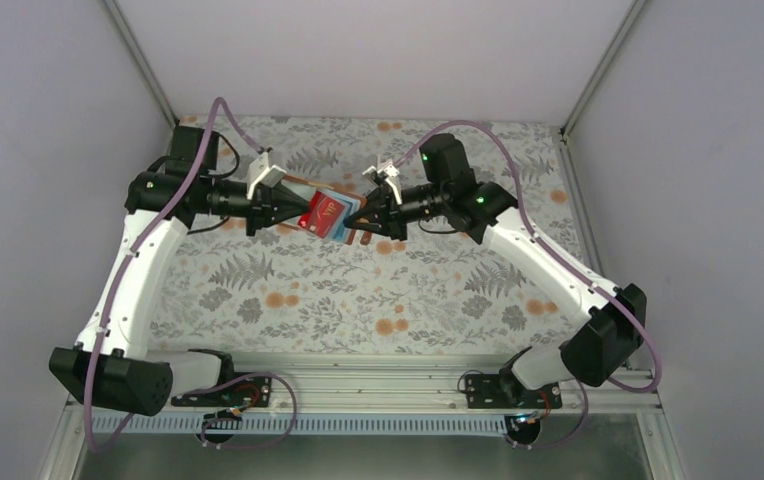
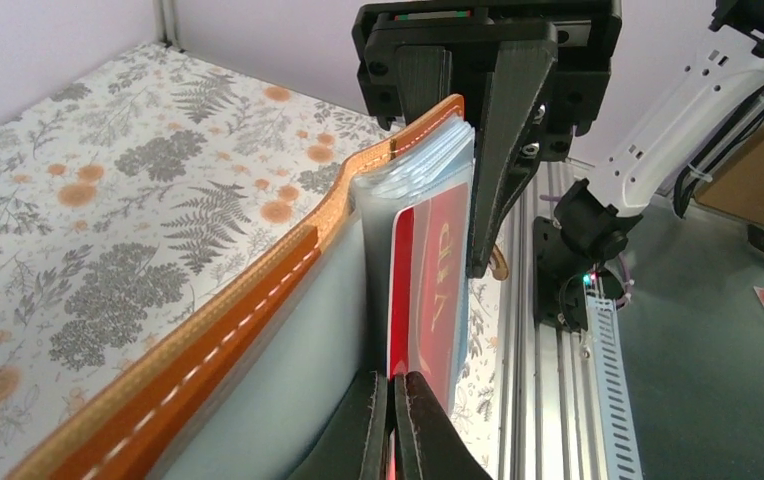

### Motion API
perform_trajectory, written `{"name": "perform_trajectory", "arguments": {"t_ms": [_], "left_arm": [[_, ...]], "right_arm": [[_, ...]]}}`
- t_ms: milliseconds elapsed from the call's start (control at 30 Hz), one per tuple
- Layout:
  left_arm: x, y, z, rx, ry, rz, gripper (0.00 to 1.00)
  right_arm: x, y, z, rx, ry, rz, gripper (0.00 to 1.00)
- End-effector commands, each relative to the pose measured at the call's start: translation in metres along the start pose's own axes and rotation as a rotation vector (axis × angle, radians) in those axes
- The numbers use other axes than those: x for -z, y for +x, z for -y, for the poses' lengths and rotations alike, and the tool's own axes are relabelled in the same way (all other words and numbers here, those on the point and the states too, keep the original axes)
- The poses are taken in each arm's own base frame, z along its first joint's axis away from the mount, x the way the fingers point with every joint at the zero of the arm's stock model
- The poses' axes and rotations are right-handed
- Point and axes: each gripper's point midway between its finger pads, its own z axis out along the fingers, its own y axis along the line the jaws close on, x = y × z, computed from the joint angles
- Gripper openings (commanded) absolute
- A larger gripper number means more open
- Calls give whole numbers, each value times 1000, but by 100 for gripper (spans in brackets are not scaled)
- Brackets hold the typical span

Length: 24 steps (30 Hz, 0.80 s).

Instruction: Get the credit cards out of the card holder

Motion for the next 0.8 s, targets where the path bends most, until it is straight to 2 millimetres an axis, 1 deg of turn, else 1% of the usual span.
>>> {"name": "perform_trajectory", "arguments": {"t_ms": [0, 100, 167, 333, 400, 467, 567, 667, 700, 767], "left_arm": [[7, -10, -13, 21, -61, 8, 2], [12, -10, -23, 41, -94, 13, 2], [13, -10, -21, 39, -90, 23, 2], [9, -7, -20, 49, -67, 54, 2], [4, -5, -19, 60, -26, 75, 2], [0, -7, -14, 43, 5, 80, 2], [0, -12, -13, 25, 8, 84, 2], [-2, -12, -13, 28, 24, 84, 3], [-4, -12, -13, 30, 31, 83, 5], [-6, -12, -11, 29, 47, 82, 18]], "right_arm": [[19, -19, -12, 67, 10, 67, 4], [28, -13, 5, 16, 59, 75, 4], [33, -10, 11, -5, 68, 81, 4], [34, -11, 5, -3, 29, 88, 4], [32, -11, 1, -1, -11, 85, 4], [31, -11, -1, -3, -30, 84, 4], [31, -10, -2, 1, -42, 77, 4], [31, -9, -6, 10, -60, 75, 4], [31, -9, -6, 8, -62, 73, 4], [29, -8, -5, 5, -66, 69, 4]]}}
